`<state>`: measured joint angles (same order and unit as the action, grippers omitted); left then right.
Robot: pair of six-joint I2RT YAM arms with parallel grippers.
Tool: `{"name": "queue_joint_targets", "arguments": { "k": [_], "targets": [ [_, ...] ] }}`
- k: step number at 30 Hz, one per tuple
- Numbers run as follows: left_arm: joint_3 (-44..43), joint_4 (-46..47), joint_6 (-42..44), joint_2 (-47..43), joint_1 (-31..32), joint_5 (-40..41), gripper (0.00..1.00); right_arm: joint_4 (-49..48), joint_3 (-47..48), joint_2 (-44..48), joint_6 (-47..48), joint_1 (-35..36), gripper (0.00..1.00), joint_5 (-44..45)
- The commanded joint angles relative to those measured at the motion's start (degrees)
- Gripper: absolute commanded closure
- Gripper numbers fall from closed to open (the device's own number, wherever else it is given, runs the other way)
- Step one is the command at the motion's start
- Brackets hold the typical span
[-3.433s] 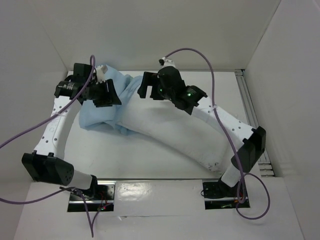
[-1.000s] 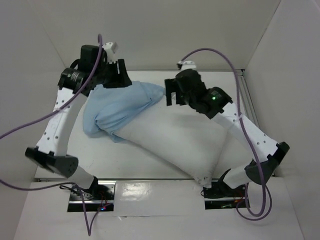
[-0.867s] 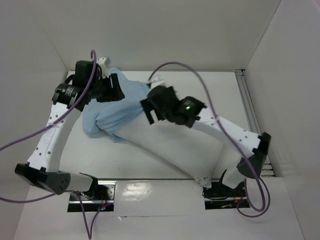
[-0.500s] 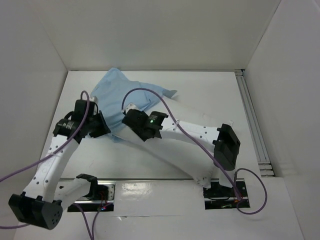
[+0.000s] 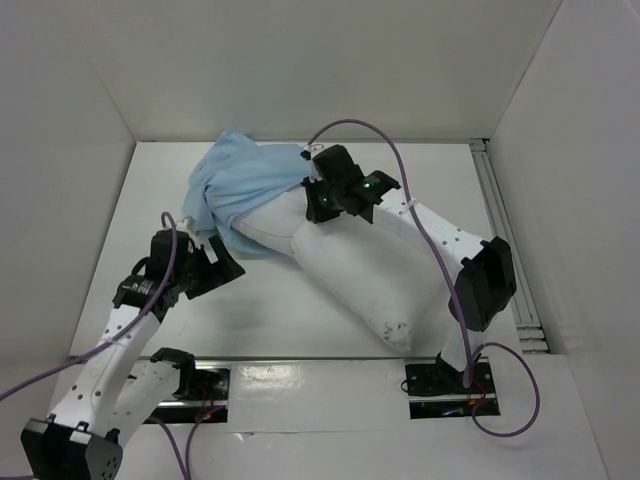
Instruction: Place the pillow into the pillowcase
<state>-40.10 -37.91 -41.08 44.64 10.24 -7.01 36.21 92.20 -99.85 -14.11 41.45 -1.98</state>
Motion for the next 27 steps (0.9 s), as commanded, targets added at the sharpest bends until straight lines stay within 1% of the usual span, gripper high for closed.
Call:
{"name": "queue_joint_targets", "arguments": {
  "k": [1, 2, 5, 8, 10, 12, 14, 15, 16, 18, 19, 22, 23, 27],
  "targets": [
    [0.0, 8.7, -2.5, 5.6, -0.7, -1.9, 0.01, -6.5, 2.1, 2.6, -1.2, -1.6, 1.00, -8.1],
    [0.0, 10.6, -2.5, 6.8, -1.4, -1.3, 0.03, -6.5, 2.9, 2.6, -1.2, -1.6, 1.00, -8.7],
    [1.3, 19.6, -1.8, 10.6, -2.5, -0.6, 0.03, -5.8, 3.5, 2.6, -1.2, -2.2, 1.00, -9.8],
    [-1.1, 22.5, -0.4, 16.3, -3.4, 3.0, 0.03, -5.8, 3.5, 2.6, -1.2, -3.3, 1.00, -11.1],
    [-1.8, 24.1, 0.7, 19.2, -4.1, 3.7, 0.03, -5.8, 3.5, 2.6, -1.2, -3.8, 1.00, -11.8],
    [-1.8, 28.7, 1.3, 22.8, -4.7, 3.7, 0.03, -6.3, 3.5, 2.6, -1.7, -4.4, 1.00, -13.3],
    [1.0, 33.4, -0.1, 25.3, -5.2, 1.3, 0.03, -6.3, 4.0, 2.6, -1.7, -5.7, 1.00, -14.5],
    [1.6, 37.4, -0.1, 25.9, -5.2, 0.1, 0.05, -6.3, 4.0, 2.1, -1.7, -5.7, 1.00, -15.3],
    [2.1, 38.8, -1.1, 25.9, -5.2, 0.1, 0.05, -5.6, 4.9, 2.1, -1.7, -6.3, 1.00, -15.3],
    [2.7, 41.8, -1.8, 26.7, -5.2, 0.8, 0.11, -5.6, 6.2, 1.5, -1.7, -7.0, 1.00, -15.9],
    [2.7, 44.6, -1.3, 27.9, -5.2, 0.8, 0.16, -5.6, 6.2, 1.5, -1.7, -7.0, 1.00, -16.6],
    [1.3, 45.8, -0.1, 30.2, -5.2, 2.0, 0.21, -5.1, 6.2, 1.5, -2.2, -8.1, 1.00, -18.1],
    [0.7, 46.7, -0.1, 32.2, -5.2, 2.0, 0.26, -5.1, 6.2, 1.5, -2.2, -8.8, 1.00, -18.7],
    [-2.0, 48.4, -0.1, 36.3, -5.2, -0.6, 0.27, -2.9, 9.0, 0.9, -2.2, -9.5, 1.00, -19.2]
  ]
}}
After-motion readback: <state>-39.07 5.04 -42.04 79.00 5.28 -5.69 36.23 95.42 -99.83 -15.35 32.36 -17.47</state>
